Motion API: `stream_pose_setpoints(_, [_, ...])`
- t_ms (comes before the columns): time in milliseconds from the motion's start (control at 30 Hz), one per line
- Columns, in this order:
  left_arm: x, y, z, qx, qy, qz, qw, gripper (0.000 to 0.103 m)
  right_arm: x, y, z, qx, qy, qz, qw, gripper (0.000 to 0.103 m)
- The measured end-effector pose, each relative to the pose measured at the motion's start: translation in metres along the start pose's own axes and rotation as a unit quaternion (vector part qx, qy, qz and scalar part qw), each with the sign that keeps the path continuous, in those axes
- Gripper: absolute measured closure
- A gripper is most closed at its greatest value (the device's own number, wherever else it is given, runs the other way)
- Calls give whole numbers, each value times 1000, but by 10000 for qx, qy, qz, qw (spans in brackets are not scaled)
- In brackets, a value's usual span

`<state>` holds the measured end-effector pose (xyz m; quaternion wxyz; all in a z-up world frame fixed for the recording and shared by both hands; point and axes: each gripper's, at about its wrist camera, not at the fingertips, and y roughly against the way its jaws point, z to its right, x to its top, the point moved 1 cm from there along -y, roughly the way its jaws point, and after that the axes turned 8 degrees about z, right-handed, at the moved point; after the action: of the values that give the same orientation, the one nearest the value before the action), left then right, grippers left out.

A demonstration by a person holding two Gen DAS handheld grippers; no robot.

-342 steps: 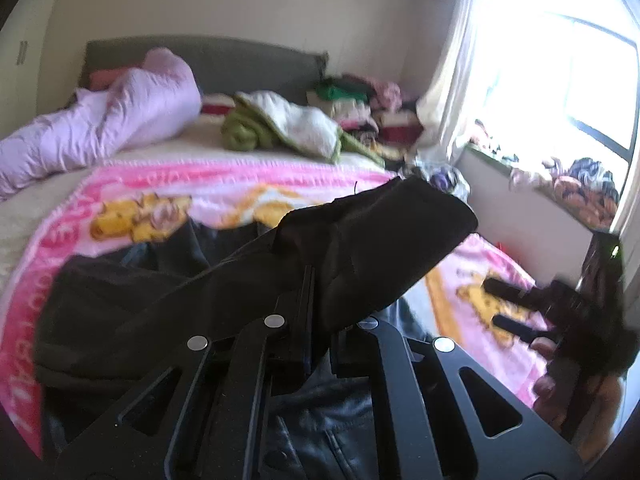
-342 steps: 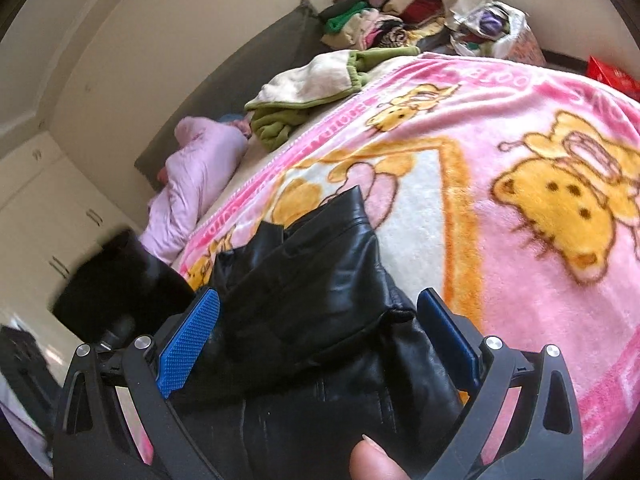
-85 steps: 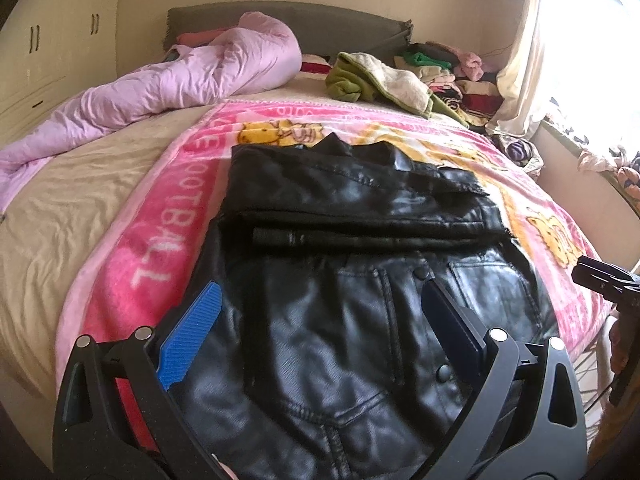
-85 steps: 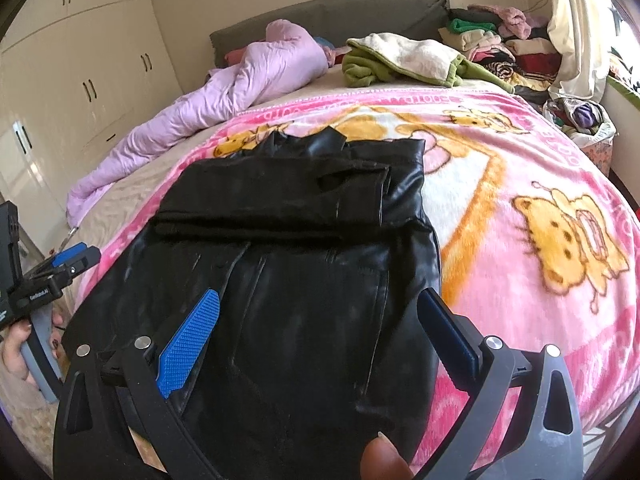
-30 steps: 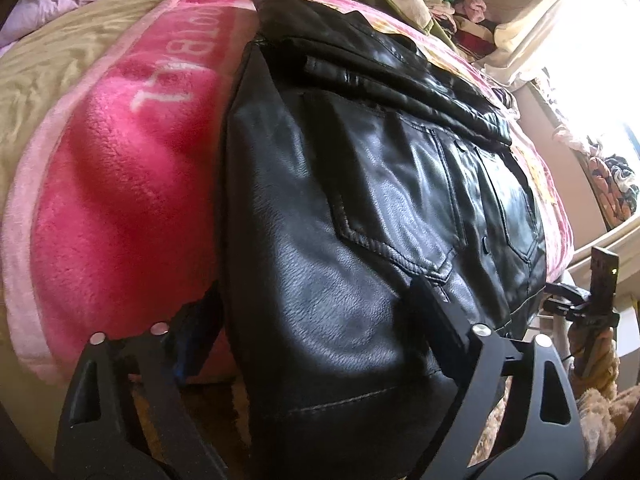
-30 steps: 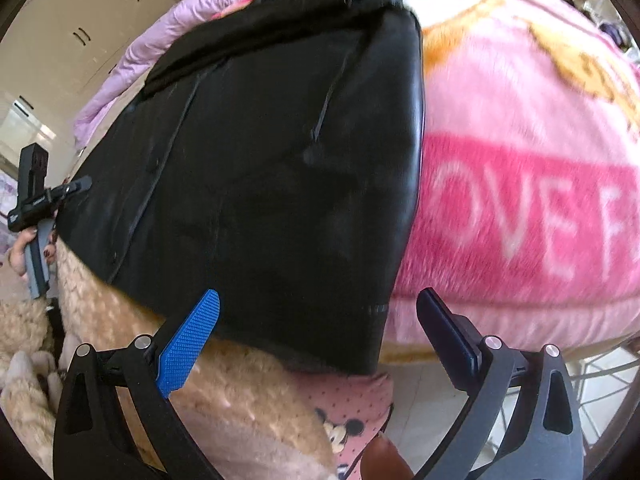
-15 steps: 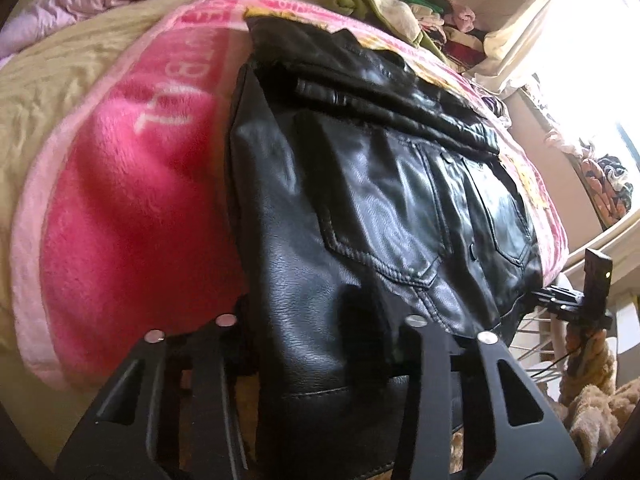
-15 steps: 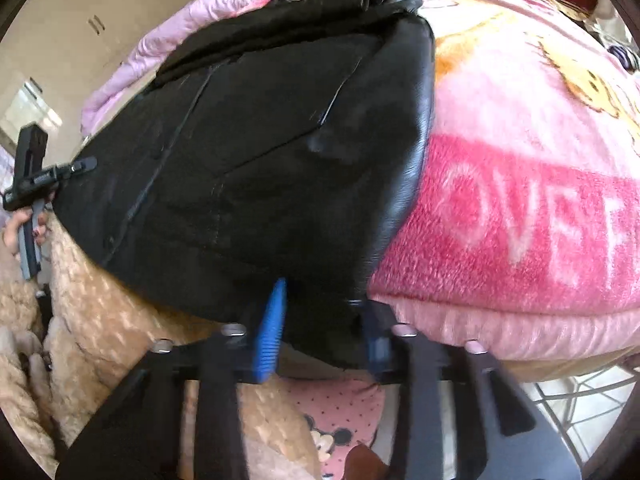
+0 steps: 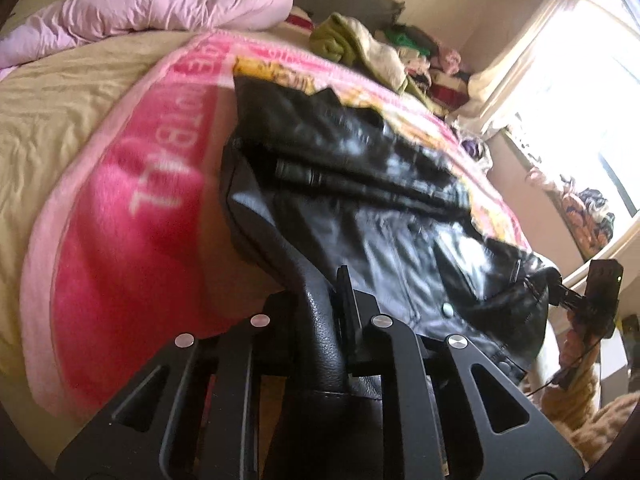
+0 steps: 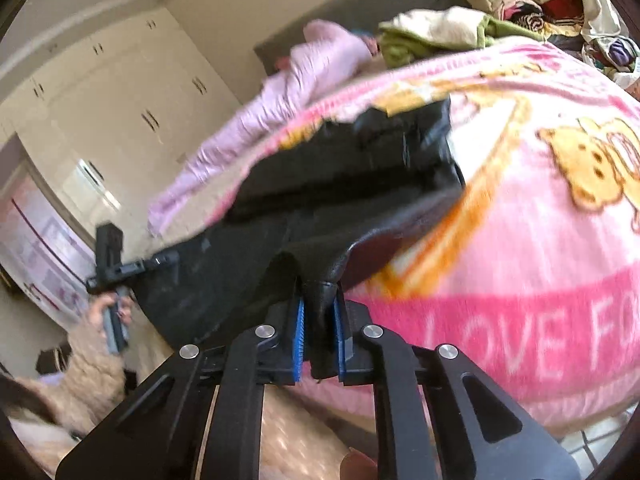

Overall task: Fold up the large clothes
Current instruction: 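Lift the hem with both grippers and fold it toward the collar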

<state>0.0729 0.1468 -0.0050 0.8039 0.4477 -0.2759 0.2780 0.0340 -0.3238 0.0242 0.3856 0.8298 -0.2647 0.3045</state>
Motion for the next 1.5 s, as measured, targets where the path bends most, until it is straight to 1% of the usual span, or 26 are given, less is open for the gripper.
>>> stream_pose_setpoints(167, [29, 0, 5, -59, 130, 255, 9996, 94, 26, -6, -1, 126, -133, 368, 9992, 93])
stream_pose_setpoints(233, [40, -2, 5, -63, 212, 341, 9992, 94, 40, -10, -3, 130, -184, 536, 9983, 93])
stream_pose_setpoints(433, [70, -14, 5, -32, 419, 607, 9973, 93, 82, -21, 7, 233, -385, 951, 9945, 93])
stream_pose_setpoints(567, [88, -29, 5, -42, 599, 706, 9957, 93, 106, -36, 16, 280, -556, 1065, 9924, 93])
stream_pose_setpoints(733, [111, -53, 1, -57, 897, 765, 9930, 92, 131, -60, 26, 229, -631, 1115, 9915, 93])
stream_pose_setpoints(833, [123, -68, -5, 22, 1130, 795, 9904, 90, 146, -75, 37, 182, -741, 1126, 9907, 93])
stream_pose_setpoints(1000, [141, -95, -13, 234, 1466, 801, 9857, 86, 166, -104, 60, -96, -937, 1070, 9898, 93])
stream_pose_setpoints(1133, [147, -114, -22, 389, 1786, 830, 9796, 83, 175, -128, 80, -342, -1111, 960, 9886, 92])
stream_pose_setpoints(1333, [145, -137, -35, 505, 2222, 905, 9695, 83, 181, -161, 100, -648, -1196, 743, 9879, 92])
stream_pose_setpoints(1400, [144, -142, -36, 569, 2204, 947, 9691, 83, 182, -168, 103, -712, -1209, 694, 9877, 92])
stream_pose_setpoints(1500, [138, -147, -33, 672, 1998, 1047, 9719, 83, 183, -176, 108, -761, -1226, 642, 9874, 92])
